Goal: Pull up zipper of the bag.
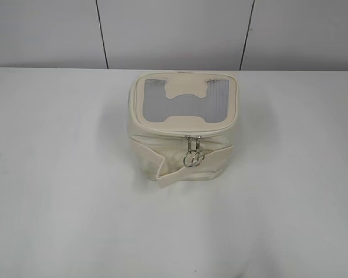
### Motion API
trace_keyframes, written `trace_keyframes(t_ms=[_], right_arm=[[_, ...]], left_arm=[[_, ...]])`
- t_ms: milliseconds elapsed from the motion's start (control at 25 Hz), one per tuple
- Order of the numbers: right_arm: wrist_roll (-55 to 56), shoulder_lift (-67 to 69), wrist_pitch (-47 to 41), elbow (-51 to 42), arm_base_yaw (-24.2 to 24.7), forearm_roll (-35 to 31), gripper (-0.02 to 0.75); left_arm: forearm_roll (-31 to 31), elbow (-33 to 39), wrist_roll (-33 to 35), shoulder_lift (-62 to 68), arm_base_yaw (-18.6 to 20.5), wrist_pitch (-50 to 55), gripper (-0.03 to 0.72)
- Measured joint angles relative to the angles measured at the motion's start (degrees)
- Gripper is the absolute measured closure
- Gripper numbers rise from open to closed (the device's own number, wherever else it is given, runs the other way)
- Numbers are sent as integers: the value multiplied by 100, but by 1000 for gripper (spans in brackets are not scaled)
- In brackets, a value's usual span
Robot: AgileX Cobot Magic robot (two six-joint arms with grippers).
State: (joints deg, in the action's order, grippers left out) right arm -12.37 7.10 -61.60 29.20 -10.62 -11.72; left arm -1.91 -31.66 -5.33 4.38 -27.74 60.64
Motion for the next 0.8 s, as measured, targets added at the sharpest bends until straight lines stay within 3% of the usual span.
trace_keyframes(t_ms=[320,680,800], right_arm=[[19,-549,67,-24,0,15,316],[37,-607,93,-24,0,15,339],[37,-620,93,-24,49,15,339]], left_arm=[[191,95,455,-476,0,-19,447],[191,95,533,-476,0,-19,450],[222,95,533,-476,284,-19,449]])
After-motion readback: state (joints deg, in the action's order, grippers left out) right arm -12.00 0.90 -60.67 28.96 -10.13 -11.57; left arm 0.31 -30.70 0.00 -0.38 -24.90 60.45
